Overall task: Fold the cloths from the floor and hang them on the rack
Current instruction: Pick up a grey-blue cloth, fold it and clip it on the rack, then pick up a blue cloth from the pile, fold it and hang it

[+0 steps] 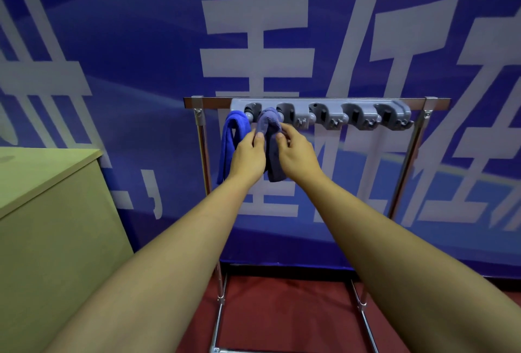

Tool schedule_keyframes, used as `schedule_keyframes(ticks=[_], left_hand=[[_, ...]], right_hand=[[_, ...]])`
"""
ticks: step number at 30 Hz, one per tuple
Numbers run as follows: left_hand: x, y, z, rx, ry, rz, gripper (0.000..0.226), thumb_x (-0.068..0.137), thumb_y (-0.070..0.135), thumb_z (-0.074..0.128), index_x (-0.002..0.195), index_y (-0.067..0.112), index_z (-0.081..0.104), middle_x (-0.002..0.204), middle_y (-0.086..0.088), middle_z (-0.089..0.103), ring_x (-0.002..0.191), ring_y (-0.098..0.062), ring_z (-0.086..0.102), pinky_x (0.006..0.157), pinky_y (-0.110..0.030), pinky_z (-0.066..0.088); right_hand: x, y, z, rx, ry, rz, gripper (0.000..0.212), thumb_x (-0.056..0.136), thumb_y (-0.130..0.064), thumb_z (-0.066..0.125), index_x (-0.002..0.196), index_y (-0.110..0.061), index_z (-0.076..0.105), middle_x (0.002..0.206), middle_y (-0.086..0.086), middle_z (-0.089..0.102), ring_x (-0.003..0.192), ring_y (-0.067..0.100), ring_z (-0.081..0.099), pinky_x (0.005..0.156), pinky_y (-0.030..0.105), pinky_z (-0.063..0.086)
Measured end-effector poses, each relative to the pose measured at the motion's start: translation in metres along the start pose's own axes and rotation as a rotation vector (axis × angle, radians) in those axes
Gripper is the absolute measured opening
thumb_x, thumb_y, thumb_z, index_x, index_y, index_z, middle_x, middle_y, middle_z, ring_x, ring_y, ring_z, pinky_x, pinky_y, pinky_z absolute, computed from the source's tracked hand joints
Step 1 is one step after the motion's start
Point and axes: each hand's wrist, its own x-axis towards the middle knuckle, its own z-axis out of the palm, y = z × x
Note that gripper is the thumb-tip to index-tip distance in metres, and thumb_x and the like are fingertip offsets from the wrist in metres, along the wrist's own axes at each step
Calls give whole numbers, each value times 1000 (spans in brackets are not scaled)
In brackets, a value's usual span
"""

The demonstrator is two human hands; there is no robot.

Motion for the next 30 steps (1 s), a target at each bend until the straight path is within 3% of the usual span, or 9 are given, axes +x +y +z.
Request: schedule_keyframes(ticks=[2,3,6,9,17,24,27,30], left_hand=[[-15,3,-9,36,9,-27,40,108,33,36,144,22,49,117,-3,62,98,-18,57,84,-35,46],[-24,5,-14,51,23,-23,41,108,31,36,146,21,47,123,-4,62,96,-15,54,82,-33,42],[-54,9,-25,43,43,-23,45,108,32,37,151,20,42,147,-2,53,107,-12,52,85,-29,38],[-94,7,-29,18,17,-28,46,108,34,39,151,22,42,153,-1,48,123,-16,53,93,-31,41],[-198,-45,-4,39,-81,-46,41,107,32,41,145,22,49,147,-1,54,132,-18,52,97,-26,37],[-266,-134,46,50,-155,-115,39,105,28,46,141,18,55,137,-4,63,118,-19,61,92,-21,38],[-286,-182,72,9,-172,-188,36,104,24,48,138,16,57,127,-5,66,104,-16,61,88,-22,41],[-298,-232,96,-3,-181,-285,33,103,19,49,134,13,59,110,-2,66,103,-18,61,85,-20,40]], right_hand=[[-14,-7,-8,-12,13,22,41,106,-32,38,146,-23,45,136,3,60,120,22,58,87,28,44],[-23,-10,-12,-8,24,22,42,106,-32,38,146,-23,44,138,3,59,121,21,57,87,28,44],[-58,-14,-23,4,40,11,43,106,-34,38,147,-22,42,142,2,56,126,20,55,96,34,48],[-100,-13,-32,12,28,32,43,106,-34,38,147,-22,42,144,1,53,128,19,53,101,36,48],[-215,33,-29,-32,-15,112,40,105,-32,40,142,-20,49,139,-1,58,123,15,55,101,34,47],[-285,112,-10,-65,-28,212,36,103,-30,45,135,-19,56,131,-3,64,117,14,60,99,34,48],[-311,159,2,-85,-50,250,33,102,-28,47,131,-17,59,124,0,68,111,14,62,95,29,47],[-331,210,17,-97,-102,326,29,101,-26,50,126,-18,62,117,1,70,105,16,65,94,31,49]])
